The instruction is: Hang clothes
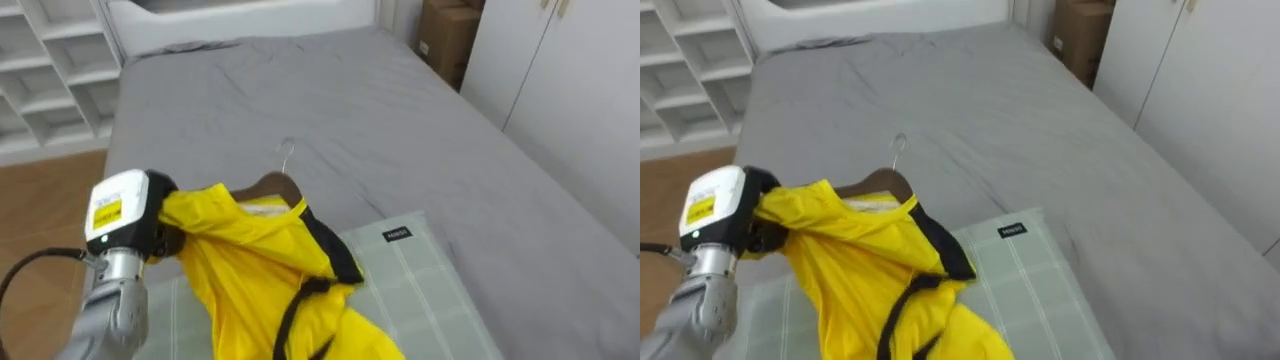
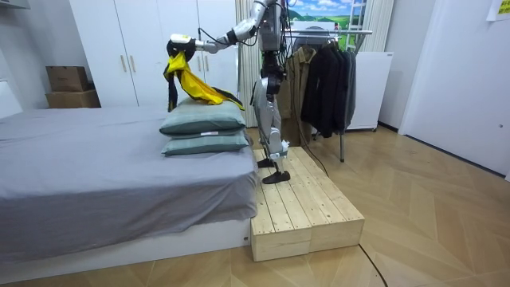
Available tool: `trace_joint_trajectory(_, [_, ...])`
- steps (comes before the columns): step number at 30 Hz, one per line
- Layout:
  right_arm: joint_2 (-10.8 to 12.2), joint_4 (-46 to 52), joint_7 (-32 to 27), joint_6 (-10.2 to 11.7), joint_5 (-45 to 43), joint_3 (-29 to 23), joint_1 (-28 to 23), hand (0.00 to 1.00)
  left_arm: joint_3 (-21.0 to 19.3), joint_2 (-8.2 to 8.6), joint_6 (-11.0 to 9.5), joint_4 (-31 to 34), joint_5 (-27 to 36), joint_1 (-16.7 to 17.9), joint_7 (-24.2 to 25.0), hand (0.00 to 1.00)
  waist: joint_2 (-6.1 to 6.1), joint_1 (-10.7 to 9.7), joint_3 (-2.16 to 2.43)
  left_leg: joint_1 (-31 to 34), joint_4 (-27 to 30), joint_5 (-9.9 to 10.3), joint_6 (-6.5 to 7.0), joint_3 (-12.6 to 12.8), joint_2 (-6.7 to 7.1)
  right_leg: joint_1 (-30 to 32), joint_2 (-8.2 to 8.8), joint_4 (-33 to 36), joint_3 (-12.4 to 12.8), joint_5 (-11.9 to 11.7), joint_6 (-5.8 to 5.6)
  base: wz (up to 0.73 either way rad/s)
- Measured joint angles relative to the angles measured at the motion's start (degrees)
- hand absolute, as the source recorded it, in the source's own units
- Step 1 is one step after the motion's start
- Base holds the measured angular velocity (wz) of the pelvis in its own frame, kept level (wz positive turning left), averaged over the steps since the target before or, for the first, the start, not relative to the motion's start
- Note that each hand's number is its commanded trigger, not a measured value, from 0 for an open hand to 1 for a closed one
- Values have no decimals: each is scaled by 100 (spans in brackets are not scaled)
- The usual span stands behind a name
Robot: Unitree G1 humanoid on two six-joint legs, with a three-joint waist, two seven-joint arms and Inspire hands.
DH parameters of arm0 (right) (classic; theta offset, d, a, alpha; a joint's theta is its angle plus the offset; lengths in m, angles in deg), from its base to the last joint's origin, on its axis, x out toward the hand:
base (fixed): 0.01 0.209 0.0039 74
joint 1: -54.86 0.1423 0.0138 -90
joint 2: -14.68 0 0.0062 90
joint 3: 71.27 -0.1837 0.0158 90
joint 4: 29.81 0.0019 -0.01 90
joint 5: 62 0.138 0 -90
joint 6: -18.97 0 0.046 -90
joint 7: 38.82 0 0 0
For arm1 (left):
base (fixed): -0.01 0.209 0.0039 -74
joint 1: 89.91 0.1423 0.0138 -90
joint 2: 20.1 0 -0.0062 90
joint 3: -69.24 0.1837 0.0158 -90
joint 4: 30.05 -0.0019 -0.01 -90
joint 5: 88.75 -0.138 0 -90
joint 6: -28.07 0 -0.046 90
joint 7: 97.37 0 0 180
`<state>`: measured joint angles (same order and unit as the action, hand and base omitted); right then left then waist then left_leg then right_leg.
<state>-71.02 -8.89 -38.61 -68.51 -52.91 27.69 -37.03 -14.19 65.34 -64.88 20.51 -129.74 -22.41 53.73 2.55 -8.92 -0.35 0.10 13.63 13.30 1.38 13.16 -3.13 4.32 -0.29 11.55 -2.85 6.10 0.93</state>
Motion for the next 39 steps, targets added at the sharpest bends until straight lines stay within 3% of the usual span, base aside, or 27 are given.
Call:
trace_joint_trajectory(8, [23, 3, -8, -25, 14, -319, -234, 0, -100, 209, -67, 573, 46, 251, -317, 100, -57, 133, 13, -213, -145, -22, 9, -79, 99, -163, 4, -9, -27, 52, -26, 3])
trace_joint_trajectory(15, [76, 33, -232, -66, -139, -483, -407, 0, -128, 453, -88, 1054, 314, 938, -430, 100, -151, 121, 54, -407, -250, -35, 3, -90, 87, -380, 1, -144, -36, 71, -34, 3])
trace_joint_trajectory(24, [76, 339, -943, -69, -1308, -868, -382, 0, -116, 463, -85, 1061, 321, 1051, -441, 100, -214, 106, 24, -567, -319, -35, 2, -147, 88, -559, -2, -191, -101, 71, -34, 3])
trace_joint_trajectory(29, [41, 1002, -1527, -159, -2506, -1282, -445, 0, -124, 440, 56, 1103, 310, 1126, -530, 100, -225, 111, 21, -573, -404, -34, 1, -143, 128, -535, -30, -178, -48, 74, -36, -2])
trace_joint_trajectory(32, [7, 1457, -1837, -201, -3140, -1470, -469, 0, -124, 438, 171, 1448, 299, 1337, -537, 100, -245, 100, 27, -582, -394, -45, -11, -153, 132, -537, -27, -179, -47, 75, -36, 0])
trace_joint_trajectory(35, [6, 2323, -2018, -263, -3638, -1533, -635, 0, -128, 428, 255, 1566, 272, 1373, -536, 100, -279, 122, 27, -608, -380, -51, -15, -170, 129, -552, -20, -176, -50, 75, -37, 0])
trace_joint_trajectory(39, [5, 3429, -2099, -231, -4016, -1514, -634, 0, -114, 429, 313, 1850, 288, 1446, -425, 100, -398, 144, 17, -673, -401, -50, -15, -119, 90, -586, -26, -184, -29, 76, -37, -5])
